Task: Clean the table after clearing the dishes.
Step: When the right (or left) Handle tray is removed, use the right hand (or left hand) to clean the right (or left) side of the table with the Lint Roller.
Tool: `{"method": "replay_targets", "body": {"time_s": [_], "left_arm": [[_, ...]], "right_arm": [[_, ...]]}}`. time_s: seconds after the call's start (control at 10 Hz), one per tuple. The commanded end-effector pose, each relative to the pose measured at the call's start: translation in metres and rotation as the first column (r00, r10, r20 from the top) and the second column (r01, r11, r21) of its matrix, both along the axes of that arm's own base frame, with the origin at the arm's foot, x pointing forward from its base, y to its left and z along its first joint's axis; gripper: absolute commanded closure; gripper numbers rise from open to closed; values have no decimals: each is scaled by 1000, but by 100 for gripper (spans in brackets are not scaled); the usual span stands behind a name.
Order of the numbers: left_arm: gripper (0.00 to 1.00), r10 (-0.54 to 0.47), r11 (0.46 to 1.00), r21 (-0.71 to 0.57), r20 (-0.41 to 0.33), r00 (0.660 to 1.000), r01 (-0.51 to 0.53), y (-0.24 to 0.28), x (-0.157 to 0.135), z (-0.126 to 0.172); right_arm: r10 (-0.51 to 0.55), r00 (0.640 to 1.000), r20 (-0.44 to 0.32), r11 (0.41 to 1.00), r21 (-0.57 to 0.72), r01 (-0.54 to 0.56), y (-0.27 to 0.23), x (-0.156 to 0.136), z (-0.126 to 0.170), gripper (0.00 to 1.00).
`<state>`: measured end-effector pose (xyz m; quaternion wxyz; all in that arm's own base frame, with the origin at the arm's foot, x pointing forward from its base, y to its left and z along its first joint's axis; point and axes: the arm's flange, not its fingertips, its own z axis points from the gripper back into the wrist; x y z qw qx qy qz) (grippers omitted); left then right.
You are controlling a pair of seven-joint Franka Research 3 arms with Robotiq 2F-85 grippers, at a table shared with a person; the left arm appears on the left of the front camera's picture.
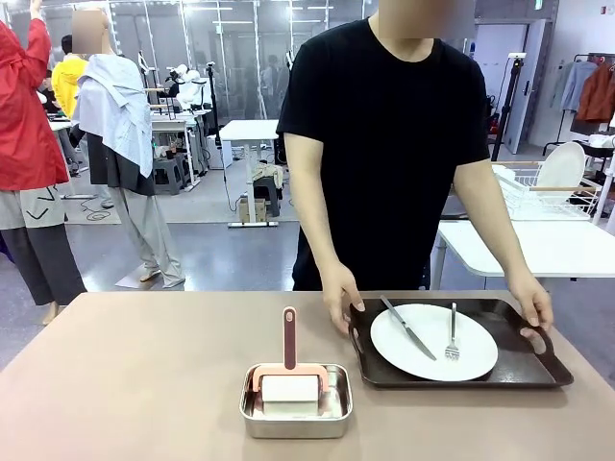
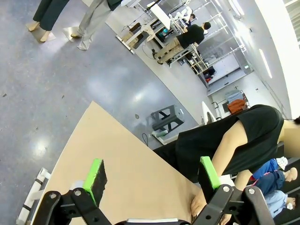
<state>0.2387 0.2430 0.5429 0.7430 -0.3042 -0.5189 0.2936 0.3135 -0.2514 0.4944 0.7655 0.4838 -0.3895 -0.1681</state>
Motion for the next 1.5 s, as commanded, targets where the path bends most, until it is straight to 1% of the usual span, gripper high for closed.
{"method": "replay_targets", "body": {"time_s": [0.0,1.4], "left_arm": [[0,-3,1000,-9,-5,1000,3,0,-2,1],[0,-3,1000,-9,-5,1000,3,0,-2,1]], "right_arm": [[5,1000,17,1000,4,-5,0,-2,2,0],[5,1000,17,1000,4,-5,0,-2,2,0]]}}
